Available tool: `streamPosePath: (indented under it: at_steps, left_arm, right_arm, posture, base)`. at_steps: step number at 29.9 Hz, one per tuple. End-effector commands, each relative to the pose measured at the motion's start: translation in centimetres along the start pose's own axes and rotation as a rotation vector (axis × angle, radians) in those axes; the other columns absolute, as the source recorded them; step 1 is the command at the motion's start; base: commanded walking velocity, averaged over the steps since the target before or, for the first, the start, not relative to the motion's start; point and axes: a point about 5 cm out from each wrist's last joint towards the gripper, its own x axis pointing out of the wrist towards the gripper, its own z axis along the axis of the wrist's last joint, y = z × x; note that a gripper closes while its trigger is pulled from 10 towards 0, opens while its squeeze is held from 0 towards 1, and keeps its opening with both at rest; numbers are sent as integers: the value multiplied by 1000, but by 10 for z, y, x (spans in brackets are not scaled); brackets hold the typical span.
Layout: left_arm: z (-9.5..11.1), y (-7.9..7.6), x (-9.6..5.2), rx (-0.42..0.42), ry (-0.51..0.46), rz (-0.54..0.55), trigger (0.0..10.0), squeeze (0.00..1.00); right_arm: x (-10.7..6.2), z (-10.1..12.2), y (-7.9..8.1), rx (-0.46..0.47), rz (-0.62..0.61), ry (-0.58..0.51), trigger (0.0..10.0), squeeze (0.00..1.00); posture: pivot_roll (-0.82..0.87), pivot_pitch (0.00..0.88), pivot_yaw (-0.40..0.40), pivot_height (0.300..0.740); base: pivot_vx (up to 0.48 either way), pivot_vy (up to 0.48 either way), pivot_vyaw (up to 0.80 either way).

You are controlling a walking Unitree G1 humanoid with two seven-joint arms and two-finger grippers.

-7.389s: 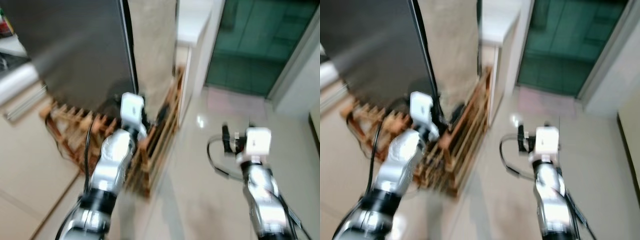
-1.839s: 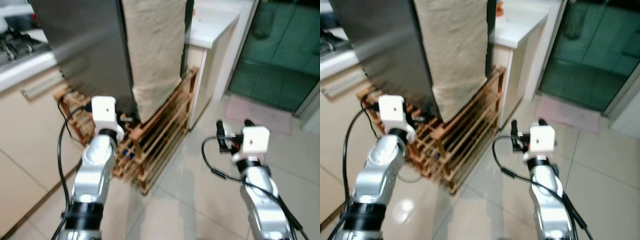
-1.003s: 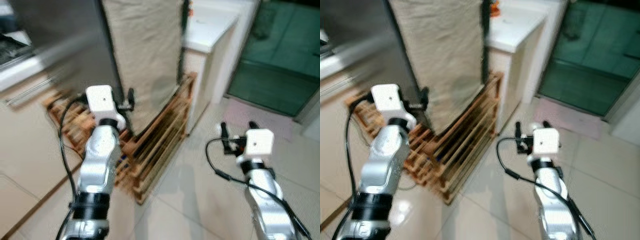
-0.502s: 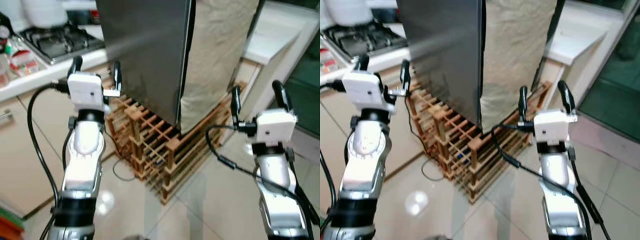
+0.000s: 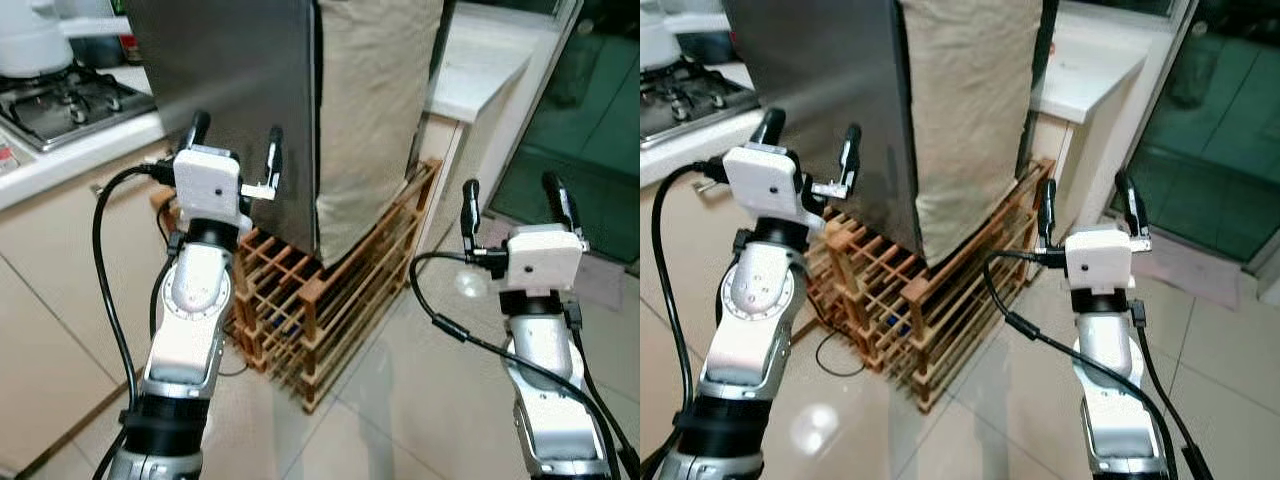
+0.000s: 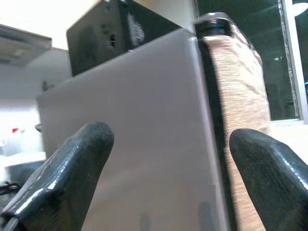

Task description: Restocking fridge

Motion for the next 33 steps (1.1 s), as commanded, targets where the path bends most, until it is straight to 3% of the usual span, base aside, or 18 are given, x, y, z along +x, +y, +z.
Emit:
streamPosePath:
  at_steps: [1,6,16,19,22,28,31,33]
  left_arm:
    - [0,0,2,2,7,4,10000,0]
    - [0,1,1,-1,7,17,10000,0]
    - [-6,11,9,-13,80,53,10000,0]
    - [-8,15,20,-90,133,13,10000,0]
    - [-8,17,23,-116,146,-5,10000,0]
    - [-24,-3,23,-240,313,-147,10000,0]
    - [-32,-15,17,-348,445,-246,10000,0]
    - [-35,-14,13,-339,479,-247,10000,0]
  right_arm:
    - [-1,-3,0,-5,-6,14,10000,0]
    - [-2,-4,1,-3,2,19,10000,0]
    - [-5,-9,8,41,49,55,10000,0]
    - [-11,-24,23,245,129,202,10000,0]
    - [-14,-28,23,266,118,228,10000,0]
    - [-15,-39,19,282,101,288,10000,0]
    - [-17,-40,18,299,112,309,10000,0]
    - [-19,-41,17,301,113,318,10000,0]
  posture:
    - [-114,0,31,740]
    - [-109,0,30,740]
    - [-107,0,26,740]
    - [-112,0,26,740]
    - [-110,0,25,740]
    - [-118,0,29,740]
    - [-123,0,32,740]
    - [-124,0,33,740]
  base:
    - [465,0,0]
    - [406,0,0]
    - [0,0,0]
    - [0,0,0]
    - [0,0,0]
    - [0,0,0]
    - [0,0,0]
    - [0,0,0]
